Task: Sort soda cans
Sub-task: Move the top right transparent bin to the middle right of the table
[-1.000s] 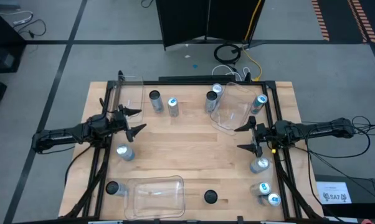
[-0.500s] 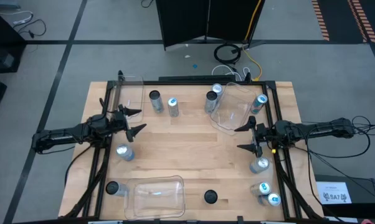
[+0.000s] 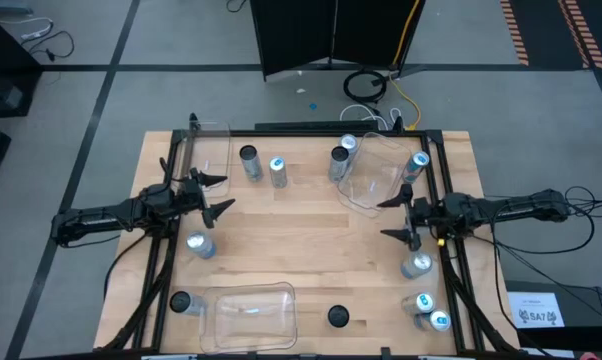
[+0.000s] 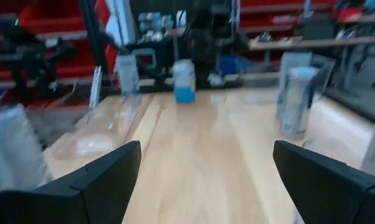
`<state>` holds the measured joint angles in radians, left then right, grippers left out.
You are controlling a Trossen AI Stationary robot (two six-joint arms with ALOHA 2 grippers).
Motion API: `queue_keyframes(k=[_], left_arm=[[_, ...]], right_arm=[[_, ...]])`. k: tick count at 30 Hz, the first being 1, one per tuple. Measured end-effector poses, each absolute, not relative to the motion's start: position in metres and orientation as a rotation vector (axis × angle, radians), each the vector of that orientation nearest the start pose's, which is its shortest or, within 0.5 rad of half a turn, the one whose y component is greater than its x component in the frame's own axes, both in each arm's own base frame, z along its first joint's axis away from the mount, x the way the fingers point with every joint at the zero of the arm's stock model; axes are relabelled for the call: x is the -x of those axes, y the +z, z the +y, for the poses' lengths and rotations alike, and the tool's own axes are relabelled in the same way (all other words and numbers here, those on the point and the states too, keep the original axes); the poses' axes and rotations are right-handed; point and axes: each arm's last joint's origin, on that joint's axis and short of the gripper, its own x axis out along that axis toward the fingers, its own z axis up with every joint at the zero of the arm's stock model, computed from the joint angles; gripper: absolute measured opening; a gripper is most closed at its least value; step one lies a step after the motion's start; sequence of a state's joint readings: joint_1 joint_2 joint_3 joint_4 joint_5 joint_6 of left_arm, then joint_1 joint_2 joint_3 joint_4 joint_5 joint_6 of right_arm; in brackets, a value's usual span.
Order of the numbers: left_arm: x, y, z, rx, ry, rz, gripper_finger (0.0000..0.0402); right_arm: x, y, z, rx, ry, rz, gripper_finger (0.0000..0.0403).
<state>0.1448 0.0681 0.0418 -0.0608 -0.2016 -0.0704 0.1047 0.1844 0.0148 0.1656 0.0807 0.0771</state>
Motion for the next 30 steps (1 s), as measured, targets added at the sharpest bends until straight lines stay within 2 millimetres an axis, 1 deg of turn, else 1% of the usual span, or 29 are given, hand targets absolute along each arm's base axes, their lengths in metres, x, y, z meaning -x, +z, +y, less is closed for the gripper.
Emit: queue_keyframes(k=[4, 11, 13, 19, 23, 26, 30], left_arm=[[-0.097, 0.167, 0.020, 0.067, 0.349, 0.075, 0.0389], [-0.097, 0.167, 0.020, 0.068, 0.349, 0.075, 0.0389], [-0.097, 0.167, 0.020, 0.067, 0.349, 0.075, 0.0389], [-0.097, 0.167, 0.020, 0.067, 0.349, 0.075, 0.0389], [-0.097, 0.167, 0.020, 0.067, 0.349, 0.075, 0.0389], [-0.097, 0.167, 0.020, 0.067, 0.349, 0.075, 0.0389], [-0.097, 0.167, 0.020, 0.068, 0.349, 0.075, 0.0389]], right_arm=[[-0.108, 0.180, 0.009, -0.079, 0.018, -0.109, 0.0359], [-0.105, 0.194, 0.008, 0.032, 0.001, -0.253, 0.0359], [-0.104, 0.199, 0.007, 0.016, -0.034, -0.301, 0.0359], [-0.098, 0.212, 0.001, -0.120, -0.214, -0.457, 0.0359], [-0.093, 0.221, 0.000, -0.153, -0.234, -0.551, 0.0359], [-0.091, 0.241, -0.003, -0.157, -0.310, -0.569, 0.0359], [-0.097, 0.277, -0.007, -0.155, -0.427, -0.439, 0.0359]])
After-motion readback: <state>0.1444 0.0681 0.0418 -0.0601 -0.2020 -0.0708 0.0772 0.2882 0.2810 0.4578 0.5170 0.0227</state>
